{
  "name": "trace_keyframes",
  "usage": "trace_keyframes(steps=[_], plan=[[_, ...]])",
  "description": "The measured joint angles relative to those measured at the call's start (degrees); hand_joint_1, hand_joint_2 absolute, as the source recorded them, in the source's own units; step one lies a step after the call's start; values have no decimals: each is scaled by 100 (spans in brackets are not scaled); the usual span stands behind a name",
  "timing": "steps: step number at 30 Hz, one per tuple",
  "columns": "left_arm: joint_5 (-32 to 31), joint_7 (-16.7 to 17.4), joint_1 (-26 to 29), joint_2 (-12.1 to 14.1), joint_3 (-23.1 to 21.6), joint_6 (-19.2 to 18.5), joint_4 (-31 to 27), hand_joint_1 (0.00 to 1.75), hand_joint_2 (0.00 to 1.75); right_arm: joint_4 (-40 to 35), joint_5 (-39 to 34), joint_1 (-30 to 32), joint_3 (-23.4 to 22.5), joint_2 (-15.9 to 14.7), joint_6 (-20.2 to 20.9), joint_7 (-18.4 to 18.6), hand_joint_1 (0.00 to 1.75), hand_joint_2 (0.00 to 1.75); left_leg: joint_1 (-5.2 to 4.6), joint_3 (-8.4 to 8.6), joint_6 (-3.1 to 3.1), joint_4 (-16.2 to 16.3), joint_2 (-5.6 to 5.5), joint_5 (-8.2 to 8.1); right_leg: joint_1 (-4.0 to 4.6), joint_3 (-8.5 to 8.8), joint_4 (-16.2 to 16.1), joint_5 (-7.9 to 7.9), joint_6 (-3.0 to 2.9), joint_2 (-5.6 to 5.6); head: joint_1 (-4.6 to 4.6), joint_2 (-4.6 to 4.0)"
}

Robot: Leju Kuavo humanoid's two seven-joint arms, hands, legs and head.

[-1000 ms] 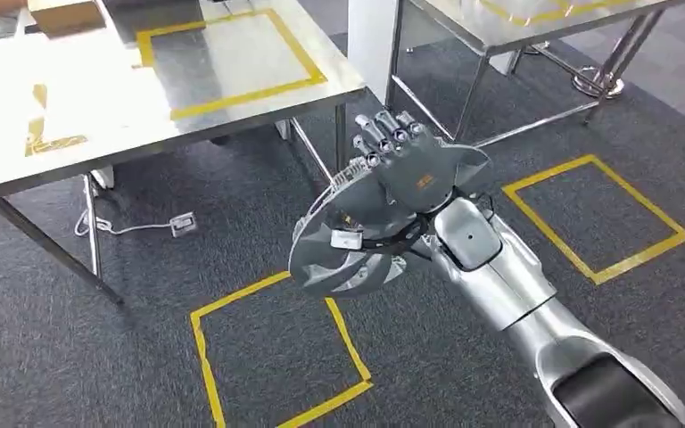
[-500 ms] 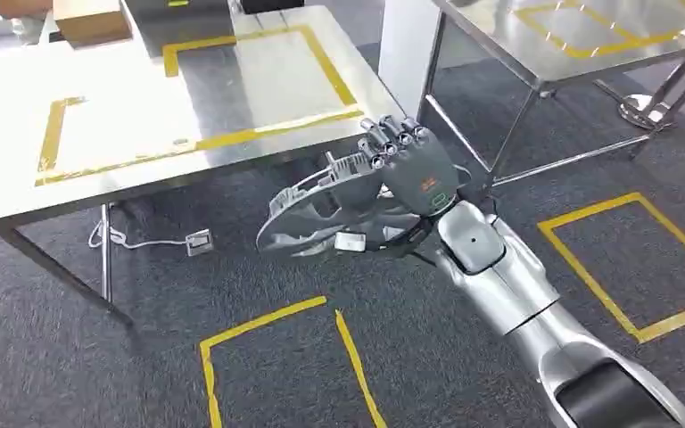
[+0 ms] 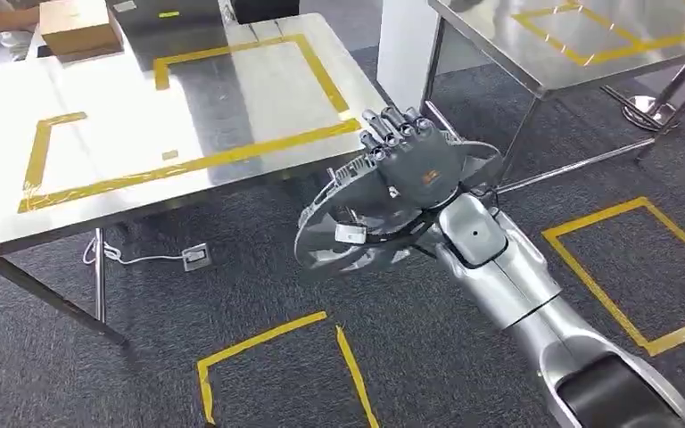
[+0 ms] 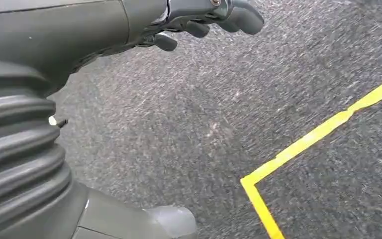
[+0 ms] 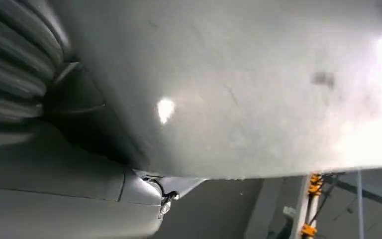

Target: Take the parts from the cabinet and place them on the table.

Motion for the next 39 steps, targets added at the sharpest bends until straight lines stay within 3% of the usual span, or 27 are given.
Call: trace_keyframes(steps=[3, 4, 7, 8, 9, 10, 12, 13, 14, 17, 18, 19, 20, 22, 23, 24, 25, 27, 28, 29, 30, 33, 34, 36, 38, 39], plan=[[-2, 0, 15, -2, 0, 2, 0, 0, 175, -2, -2, -16, 0, 0, 0, 4, 175, 175, 16, 42, 136, -11, -11, 121, -1, 9, 21, -17, 101, -7, -4, 0], [-2, 0, 10, -2, 0, 2, -4, 0, 175, -2, -4, -24, 0, -11, 0, 2, 175, 175, 18, 45, 153, -11, -16, 125, -13, -46, 159, -130, 137, -25, 8, 0], [-4, 0, 10, -2, -2, 2, -9, 0, 175, 0, -4, -36, 0, -11, 0, 2, 175, 175, 11, 37, 193, -10, -16, 113, -20, -635, 1479, -790, 208, -31, 13, 0], [-4, 0, 16, 2, -2, 2, -9, 0, 175, 4, -4, -25, 2, -13, 0, 2, 175, 175, 8, 36, 197, -10, -31, 111, -22, -806, 1833, -895, 209, -32, 13, 0], [-4, 0, 17, 4, -2, 2, -9, 0, 175, 4, -4, -19, 11, -11, 0, 4, 175, 175, 7, 37, 196, -10, -77, 111, -21, -834, 1879, -855, 201, -32, 13, 0], [-6, 2, 14, 4, -2, 2, -9, 0, 175, 4, -4, -19, 18, -11, 2, 9, 175, 175, 4, 40, 196, -9, -101, 111, -19, -716, 1652, -702, 180, -31, 13, 0], [-7, 2, 5, 2, -2, 0, -9, 0, 175, 4, -4, -38, 17, -13, 2, 20, 175, 175, -10, 56, 193, -10, -183, 112, 2, -158, 639, -249, 94, 45, 15, 0], [-7, 2, 3, -7, -4, 2, -9, 0, 175, 4, -4, -54, 17, -13, 4, 26, 175, 175, 13, 57, 185, -10, -213, 113, 11, 121, 132, -131, 26, 226, 11, 0], [-9, 2, 0, -15, -4, 2, -11, 0, 175, 4, -7, -58, 17, -9, 13, 35, 175, 175, -25, 30, 146, -2, -244, 105, 26, 205, 14, -217, 15, 218, 4, 0], [-9, 2, 14, -22, -7, 7, -13, 0, 175, 4, -2, -61, 20, 6, 37, 35, 175, 175, 31, 15, 31, -49, -364, 143, 76, 208, -6, -206, -19, 86, 20, 0], [-9, 2, 24, -22, -7, 13, -15, 0, 175, 2, -4, -64, 20, 26, 42, 35, 175, 175, -4, 23, -15, -63, -413, 138, 21, 247, -88, -170, -54, 34, 20, 0], [-2, 0, 38, -15, -7, 17, -20, 0, 175, 2, -2, -67, 20, 46, 50, 31, 175, 175, -3, -29, -34, 25, -276, 90, 3, 299, -152, -143, -70, -40, 20, 0], [2, -2, 34, -15, -7, 20, -20, 0, 175, 2, -4, -79, 20, 68, 52, 24, 175, 175, -7, -155, -65, 288, -141, -94, -8, 317, -168, -144, -116, -75, -22, 0], [2, -4, 28, -9, -7, 24, -20, 0, 175, 2, -2, -79, 20, 101, 44, 33, 175, 175, 21, -606, -124, 1169, -61, -502, -9, 317, -156, -158, -130, -164, -22, 0], [2, -4, 35, -5, -7, 28, -19, 0, 175, 2, 0, -68, 26, 111, 20, 74, 175, 175, 28, -809, -144, 1548, -54, -615, -9, 317, -151, -169, -138, -215, -24, 0], [2, -2, 48, -5, -7, 31, -17, 0, 175, 2, 0, -56, 31, 118, 2, 123, 175, 175, 35, -911, -163, 1702, -47, -586, -12, 318, -141, -181, -132, -264, -22, 0], [2, 0, 55, 0, -7, 31, -17, 0, 175, 2, 2, -53, 37, 120, -13, 166, 175, 175, 44, -855, -175, 1557, -35, -425, -19, 319, -125, -195, -117, -309, -22, 0], [0, 7, 51, 17, -7, 35, -20, 0, 175, 0, 2, -54, 55, 122, -33, 249, 175, 175, 57, -419, -192, 651, 76, 71, -41, 324, -61, -247, -71, -400, -24, 0], [0, 7, 49, 20, -7, 37, -20, 0, 175, -2, 2, -55, 61, 125, -39, 291, 175, 175, 57, -163, -198, 156, 289, 252, -32, 326, -10, -287, -28, -439, -24, 0], [0, 13, 34, 17, -7, 35, -17, 0, 175, -20, 2, -53, 61, 125, -46, 321, 175, 175, 9, -81, -155, 66, 364, 147, 14, 290, 46, -327, 19, -452, -46, 0], [0, 26, 36, 17, -7, 37, -20, 0, 175, -24, 4, -56, 63, 118, -44, 324, 175, 175, 37, -123, -44, 62, 268, 180, 24, 288, 60, -340, 35, -474, -2, 0], [0, 42, 50, 24, -7, 44, -15, 0, 175, -35, 4, -54, 77, 136, -59, 326, 175, 175, 29, -142, 80, 67, 160, 184, 22, 329, 43, -352, 104, -587, 9, 0], [0, 42, 51, 24, -7, 48, -17, 0, 175, -39, 4, -55, 77, 133, -59, 326, 175, 175, 50, -133, 109, 57, 118, 195, 2, 314, 99, -412, 142, -492, 18, 0], [0, 39, 40, 26, -7, 52, -20, 0, 175, -42, 0, -60, 76, 129, -72, 332, 175, 175, 53, -138, 145, 57, 50, 200, -36, 45, 691, -784, 181, -196, 39, 0], [-4, 22, 33, 26, -7, 52, -17, 0, 175, -42, 2, -33, 79, 127, -72, 332, 175, 175, 41, -143, 169, 60, -25, 194, -30, -426, 1669, -1170, 203, -113, 39, 0], [-15, 13, 37, 26, -7, 53, -17, 0, 175, -42, 2, -15, 79, 118, -72, 326, 175, 175, 35, -143, 174, 63, -66, 193, -27, -552, 1890, -1184, 193, -109, 42, 0]])
